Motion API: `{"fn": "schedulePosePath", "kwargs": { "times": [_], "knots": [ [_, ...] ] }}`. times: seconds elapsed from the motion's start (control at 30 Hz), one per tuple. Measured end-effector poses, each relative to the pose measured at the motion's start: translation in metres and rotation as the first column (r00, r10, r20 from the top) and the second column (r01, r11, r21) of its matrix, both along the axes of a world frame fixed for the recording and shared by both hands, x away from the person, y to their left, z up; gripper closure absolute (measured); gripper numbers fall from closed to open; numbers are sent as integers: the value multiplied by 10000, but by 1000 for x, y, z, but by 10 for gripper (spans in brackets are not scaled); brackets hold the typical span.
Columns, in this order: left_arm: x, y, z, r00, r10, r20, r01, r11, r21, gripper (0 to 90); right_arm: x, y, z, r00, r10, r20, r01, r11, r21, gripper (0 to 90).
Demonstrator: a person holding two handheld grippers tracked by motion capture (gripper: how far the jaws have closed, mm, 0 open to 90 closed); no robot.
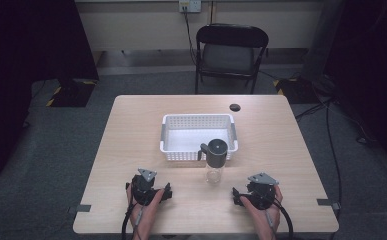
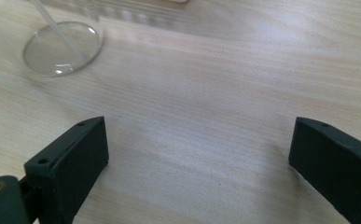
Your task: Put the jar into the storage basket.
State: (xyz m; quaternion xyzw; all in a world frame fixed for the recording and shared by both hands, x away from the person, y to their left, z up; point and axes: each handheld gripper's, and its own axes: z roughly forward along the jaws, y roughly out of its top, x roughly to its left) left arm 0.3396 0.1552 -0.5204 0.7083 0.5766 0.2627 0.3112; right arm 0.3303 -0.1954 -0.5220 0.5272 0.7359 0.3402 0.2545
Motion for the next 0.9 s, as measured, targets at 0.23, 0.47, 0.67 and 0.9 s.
{"fn": "schedulePosePath", "kwargs": {
  "times": [0.23,0.47,0.67,0.9],
  "knots": [
    [0,0,0,10000,2,1,-2,10000,-2,0,-7,3,7,9992,298,270,-306,9991,289,37],
    [0,0,0,10000,1,-1,-1,10000,2,0,-16,13,19,9913,1080,747,-1126,9918,598,58],
    [0,0,0,10000,1,-1,-1,10000,1,0,-22,24,33,9745,1845,1275,-1960,9770,842,58],
    [0,0,0,10000,1,-1,-1,10000,-1,0,-21,36,46,9540,2568,1547,-2724,9580,893,54]
  ]
}}
